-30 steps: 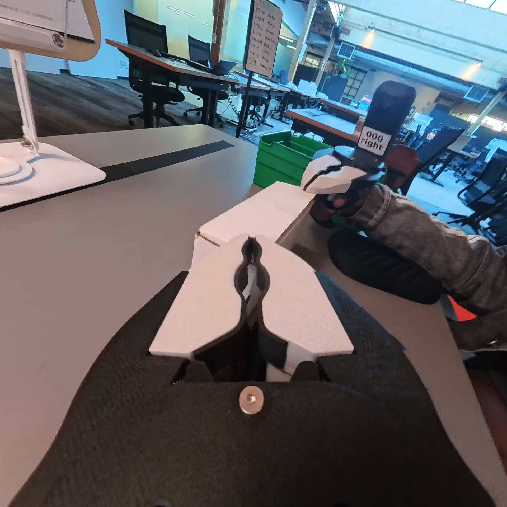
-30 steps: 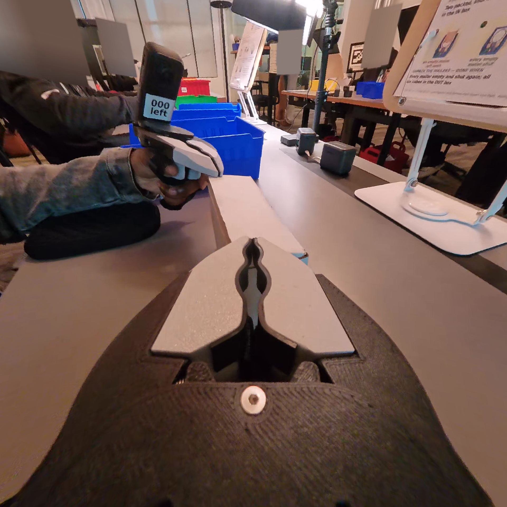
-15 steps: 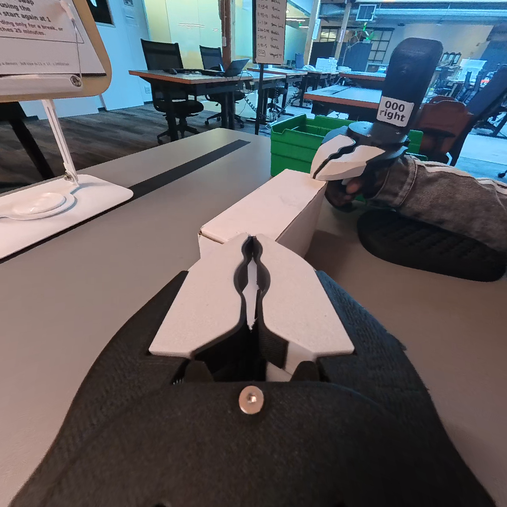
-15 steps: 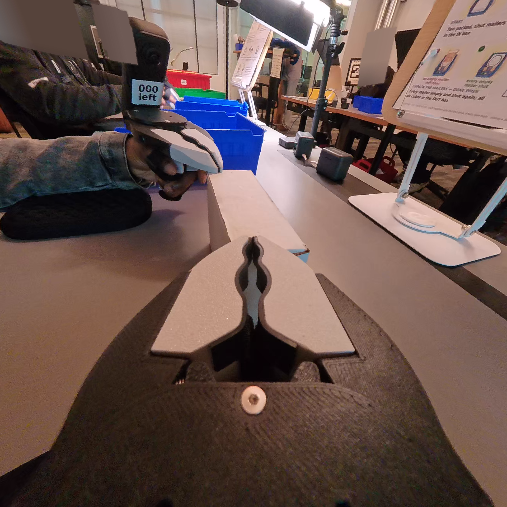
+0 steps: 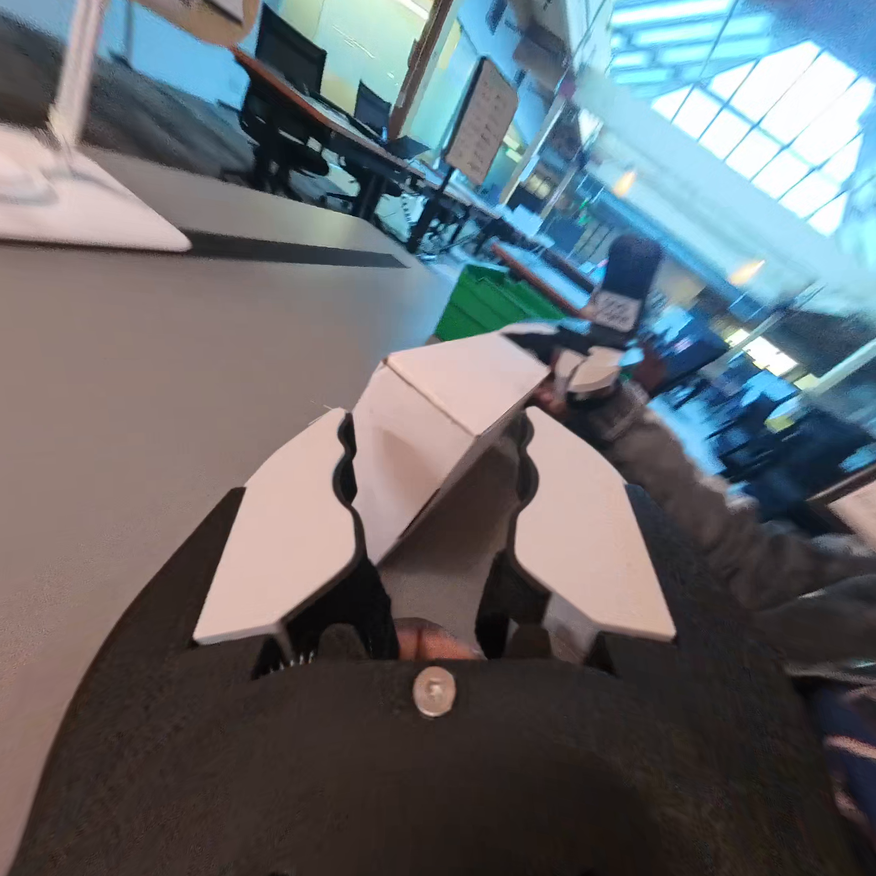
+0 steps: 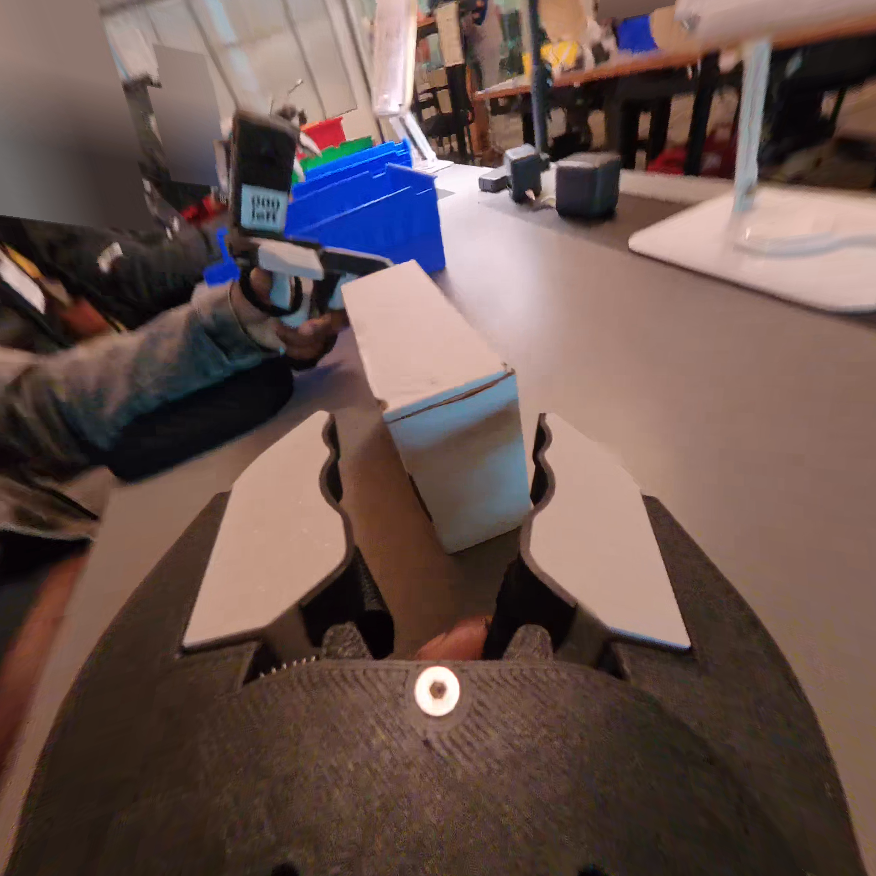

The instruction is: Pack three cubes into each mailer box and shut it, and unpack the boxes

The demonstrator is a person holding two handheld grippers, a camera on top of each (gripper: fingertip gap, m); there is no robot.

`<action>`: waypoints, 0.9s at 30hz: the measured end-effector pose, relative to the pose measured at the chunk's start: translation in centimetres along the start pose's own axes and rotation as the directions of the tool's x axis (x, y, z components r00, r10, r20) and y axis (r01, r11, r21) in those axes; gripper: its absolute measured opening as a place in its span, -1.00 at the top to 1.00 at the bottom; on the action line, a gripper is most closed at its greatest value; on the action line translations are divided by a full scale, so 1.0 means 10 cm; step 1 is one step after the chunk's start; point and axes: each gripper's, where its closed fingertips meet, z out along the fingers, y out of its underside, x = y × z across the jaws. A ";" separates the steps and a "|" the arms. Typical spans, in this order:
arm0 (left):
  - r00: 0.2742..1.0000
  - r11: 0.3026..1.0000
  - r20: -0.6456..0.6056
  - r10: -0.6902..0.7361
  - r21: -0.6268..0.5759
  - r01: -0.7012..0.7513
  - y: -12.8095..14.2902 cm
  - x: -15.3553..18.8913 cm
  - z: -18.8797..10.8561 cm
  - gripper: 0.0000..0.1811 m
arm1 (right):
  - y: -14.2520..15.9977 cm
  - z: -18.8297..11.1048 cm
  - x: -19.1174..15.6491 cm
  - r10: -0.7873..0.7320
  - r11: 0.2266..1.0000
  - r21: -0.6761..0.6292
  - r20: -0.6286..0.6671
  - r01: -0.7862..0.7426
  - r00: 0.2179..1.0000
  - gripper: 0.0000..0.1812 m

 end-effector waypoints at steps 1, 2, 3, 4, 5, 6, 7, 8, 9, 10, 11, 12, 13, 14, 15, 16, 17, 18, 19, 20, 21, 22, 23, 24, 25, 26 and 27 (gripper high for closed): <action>0.996 0.996 -0.024 -0.090 0.014 0.091 -0.04 0.02 0.01 0.27 | -0.02 -0.02 0.03 0.105 0.994 -0.002 -0.003 -0.105 0.994 0.10; 0.986 0.986 -0.017 -0.165 0.026 0.165 -0.08 0.00 0.01 0.28 | -0.05 -0.04 0.03 0.190 0.982 0.006 0.022 -0.190 0.982 0.04; 0.978 0.977 0.006 -0.210 0.029 0.210 -0.11 -0.03 0.01 0.29 | -0.07 -0.07 0.06 0.276 0.961 0.015 0.017 -0.277 0.961 0.06; 0.974 0.974 0.033 -0.226 0.022 0.225 -0.12 -0.06 0.02 0.29 | -0.08 -0.09 0.11 0.346 0.938 0.027 0.010 -0.346 0.938 0.07; 0.970 0.973 0.074 -0.230 -0.001 0.231 -0.10 -0.10 0.03 0.29 | -0.08 -0.10 0.14 0.407 0.913 0.034 0.002 -0.407 0.914 0.11; 0.967 0.972 0.120 -0.226 -0.033 0.232 -0.04 -0.15 0.05 0.31 | -0.02 -0.09 0.19 0.463 0.886 0.017 -0.020 -0.463 0.886 0.15; 0.964 0.972 0.153 -0.218 -0.059 0.229 0.01 -0.20 0.06 0.34 | 0.05 -0.07 0.22 0.504 0.864 -0.008 -0.037 -0.504 0.863 0.17; 0.963 0.970 0.163 -0.216 -0.079 0.231 0.06 -0.21 0.07 0.35 | 0.11 -0.04 0.22 0.531 0.846 -0.033 -0.040 -0.532 0.846 0.21; 0.960 0.966 0.147 -0.239 -0.068 0.251 0.05 -0.20 0.08 0.40 | 0.11 -0.03 0.22 0.561 0.827 -0.033 -0.023 -0.561 0.828 0.22; 0.959 0.962 0.122 -0.255 -0.066 0.264 0.04 -0.18 0.08 0.48 | 0.09 -0.03 0.22 0.578 0.816 -0.021 -0.010 -0.578 0.816 0.26; 0.959 0.960 0.108 -0.262 -0.070 0.270 0.04 -0.16 0.09 0.51 | 0.07 -0.03 0.23 0.580 0.815 -0.010 -0.011 -0.580 0.815 0.30; 0.960 0.960 0.094 -0.264 -0.075 0.271 0.04 -0.13 0.09 0.55 | 0.07 -0.02 0.22 0.572 0.820 -0.012 -0.010 -0.572 0.820 0.35; 0.961 0.958 0.071 -0.269 -0.087 0.274 0.05 -0.09 0.10 0.59 | 0.06 -0.01 0.18 0.568 0.823 -0.020 0.010 -0.568 0.823 0.40; 0.960 0.954 0.052 -0.275 -0.107 0.279 0.07 -0.05 0.11 0.58 | 0.04 0.00 0.13 0.569 0.822 -0.029 0.037 -0.569 0.821 0.39; 0.961 0.954 0.047 -0.272 -0.116 0.275 0.09 -0.03 0.13 0.58 | 0.03 0.02 0.08 0.571 0.821 -0.042 0.056 -0.569 0.819 0.38; 0.963 0.956 0.049 -0.265 -0.120 0.269 0.10 -0.02 0.13 0.58 | 0.03 0.04 0.05 0.564 0.826 -0.049 0.059 -0.562 0.824 0.38; 0.965 0.958 0.053 -0.255 -0.124 0.260 0.10 -0.02 0.13 0.58 | 0.04 0.04 0.06 0.549 0.835 -0.048 0.032 -0.548 0.835 0.41; 0.970 0.962 0.054 -0.237 -0.127 0.242 0.10 -0.01 0.13 0.58 | 0.05 0.05 0.06 0.525 0.850 -0.054 0.016 -0.524 0.851 0.42; 0.977 0.969 0.051 -0.207 -0.127 0.212 0.10 0.00 0.12 0.59 | 0.05 0.05 0.05 0.502 0.864 -0.057 0.011 -0.500 0.865 0.43; 0.983 0.976 0.048 -0.175 -0.120 0.179 0.09 0.01 0.12 0.60 | 0.04 0.04 0.04 0.472 0.881 -0.057 0.010 -0.470 0.882 0.44; 0.990 0.984 0.049 -0.136 -0.113 0.140 0.08 0.02 0.11 0.60 | 0.03 0.04 0.03 0.424 0.904 -0.053 0.005 -0.424 0.905 0.44; 0.996 0.991 0.052 -0.077 -0.106 0.082 0.07 0.02 0.11 0.61 | 0.01 0.04 0.02 0.354 0.934 -0.048 -0.005 -0.354 0.935 0.45; 0.998 0.994 0.059 0.004 -0.107 0.003 0.08 0.03 0.11 0.62 | 0.00 0.05 0.02 0.259 0.964 -0.048 -0.027 -0.260 0.966 0.47; 0.994 0.990 0.074 0.086 -0.118 -0.077 0.10 0.02 0.11 0.63 | 0.01 0.05 0.02 0.145 0.987 -0.059 -0.059 -0.148 0.988 0.49; 0.985 0.983 0.095 0.143 -0.131 -0.130 0.12 0.00 0.10 0.64 | 0.03 0.06 0.01 0.028 0.996 -0.086 -0.088 -0.036 0.996 0.50; 0.977 0.976 0.114 0.178 -0.148 -0.161 0.15 -0.01 0.10 0.64 | 0.07 0.07 0.01 -0.068 0.992 -0.118 -0.110 0.055 0.992 0.50; 0.970 0.969 0.130 0.208 -0.164 -0.186 0.18 -0.03 0.09 0.64 | 0.11 0.08 0.01 -0.140 0.982 -0.148 -0.124 0.121 0.982 0.50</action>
